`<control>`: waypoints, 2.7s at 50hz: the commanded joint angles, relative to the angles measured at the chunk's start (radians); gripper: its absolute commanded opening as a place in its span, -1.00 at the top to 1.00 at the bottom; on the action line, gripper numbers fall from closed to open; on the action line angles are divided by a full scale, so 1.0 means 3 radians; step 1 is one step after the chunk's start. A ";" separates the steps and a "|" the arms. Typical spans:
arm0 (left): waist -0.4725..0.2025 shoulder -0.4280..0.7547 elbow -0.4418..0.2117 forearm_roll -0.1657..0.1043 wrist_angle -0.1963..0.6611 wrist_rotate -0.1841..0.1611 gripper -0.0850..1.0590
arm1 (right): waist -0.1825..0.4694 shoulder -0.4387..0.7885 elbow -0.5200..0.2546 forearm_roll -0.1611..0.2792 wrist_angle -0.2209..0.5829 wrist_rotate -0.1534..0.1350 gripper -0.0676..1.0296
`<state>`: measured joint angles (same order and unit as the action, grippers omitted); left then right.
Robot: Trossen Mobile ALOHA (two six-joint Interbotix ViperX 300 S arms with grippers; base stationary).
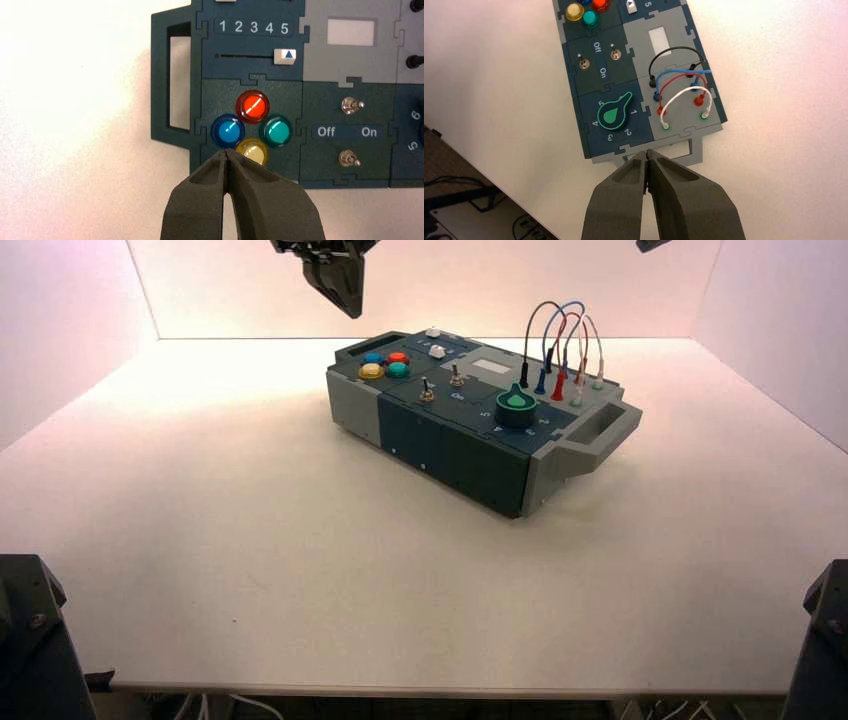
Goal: Push the blue button with the left gripper.
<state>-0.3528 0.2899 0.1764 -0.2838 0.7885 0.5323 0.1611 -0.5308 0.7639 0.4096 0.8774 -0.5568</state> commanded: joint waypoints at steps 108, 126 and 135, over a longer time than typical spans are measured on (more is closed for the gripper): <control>-0.0138 0.0153 -0.0251 0.0061 0.0205 -0.0235 0.90 | 0.0097 0.0169 -0.0082 0.0015 -0.0184 -0.0010 0.91; -0.0133 -0.0123 -0.0123 0.0077 0.0312 -0.0286 0.90 | 0.0097 0.0128 -0.0036 0.0000 -0.0153 -0.0010 0.91; -0.0133 -0.0143 -0.0112 0.0087 0.0414 -0.0286 0.90 | 0.0097 0.0112 0.0041 -0.0005 -0.0143 -0.0010 0.91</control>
<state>-0.3896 0.2961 0.1580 -0.2592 0.9035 0.4495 0.1856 -0.4817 0.7808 0.4065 0.8376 -0.5568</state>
